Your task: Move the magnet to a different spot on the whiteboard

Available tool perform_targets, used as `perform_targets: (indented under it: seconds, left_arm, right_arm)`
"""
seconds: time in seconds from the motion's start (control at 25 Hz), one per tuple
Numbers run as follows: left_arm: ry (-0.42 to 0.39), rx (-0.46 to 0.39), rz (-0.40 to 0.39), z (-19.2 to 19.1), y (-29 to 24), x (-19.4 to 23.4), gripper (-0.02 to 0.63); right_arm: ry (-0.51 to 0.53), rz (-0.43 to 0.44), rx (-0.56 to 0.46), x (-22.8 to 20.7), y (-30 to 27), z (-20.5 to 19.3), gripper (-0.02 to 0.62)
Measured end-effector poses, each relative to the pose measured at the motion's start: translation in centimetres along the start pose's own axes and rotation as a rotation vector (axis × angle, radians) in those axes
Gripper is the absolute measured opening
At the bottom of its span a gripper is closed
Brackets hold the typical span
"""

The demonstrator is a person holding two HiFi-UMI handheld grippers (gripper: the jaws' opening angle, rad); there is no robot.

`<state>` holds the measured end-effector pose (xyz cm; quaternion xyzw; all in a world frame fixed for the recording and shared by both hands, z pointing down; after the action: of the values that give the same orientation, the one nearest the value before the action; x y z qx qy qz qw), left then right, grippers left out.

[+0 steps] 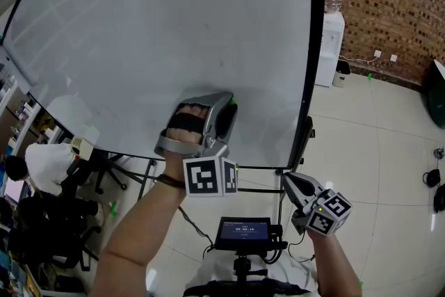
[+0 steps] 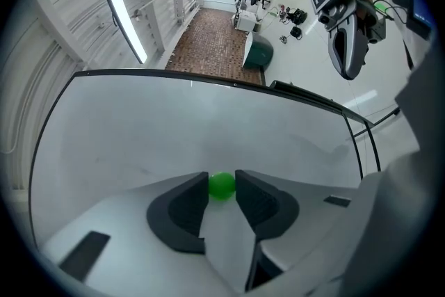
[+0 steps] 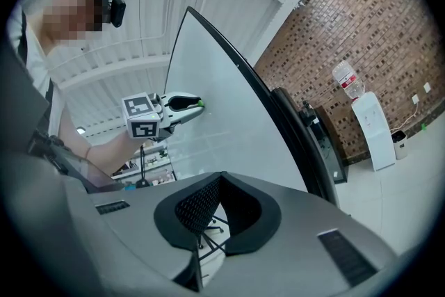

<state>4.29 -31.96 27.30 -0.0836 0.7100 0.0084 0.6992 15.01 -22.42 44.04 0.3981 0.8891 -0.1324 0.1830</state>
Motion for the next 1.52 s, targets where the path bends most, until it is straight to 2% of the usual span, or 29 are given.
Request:
perform_targets:
  seconds: [0.4, 0.72, 1.04, 1.24, 1.52]
  left_arm:
    - [0.032, 0.024, -0.015, -2.6, 1.1, -0.9, 0.138]
    - [0.148, 0.045, -0.076, -5.6, 1.2, -1.5, 0.14]
    - [0.201, 0.062, -0.128, -9.1, 1.4, -2.5, 0.137]
    - [0.333, 0.044, -0.238, -11.5, 1.7, -4.3, 0.137]
    - [0.565, 0.003, -0.361, -14.3, 3.2, -5.3, 0.135]
  right_arm:
    - [0.01, 0.017, 0.02, 1.6, -1.0, -0.5, 0.032]
    - [0.01, 0.023, 0.038, 2.8, -2.3, -1.2, 0.032]
    - [-0.001, 0.028, 0.057, 4.3, -4.2, -1.7, 0.032]
    - [-0.002, 0.031, 0.067, 5.5, -5.2, -2.1, 0.032]
    - [0.012, 0.025, 0.068, 8.0, -6.1, -2.6, 0.032]
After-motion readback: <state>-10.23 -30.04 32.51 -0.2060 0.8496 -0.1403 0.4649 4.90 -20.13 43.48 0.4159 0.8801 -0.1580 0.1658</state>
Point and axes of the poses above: the fingertips, and each gripper's own axes: y backward along the fingers, x to its left, z out of its top, the point moved 1 cm from there along y, backward along the fingers, and after that the axes turned 11 degrees about x, right-handed, at the moved point
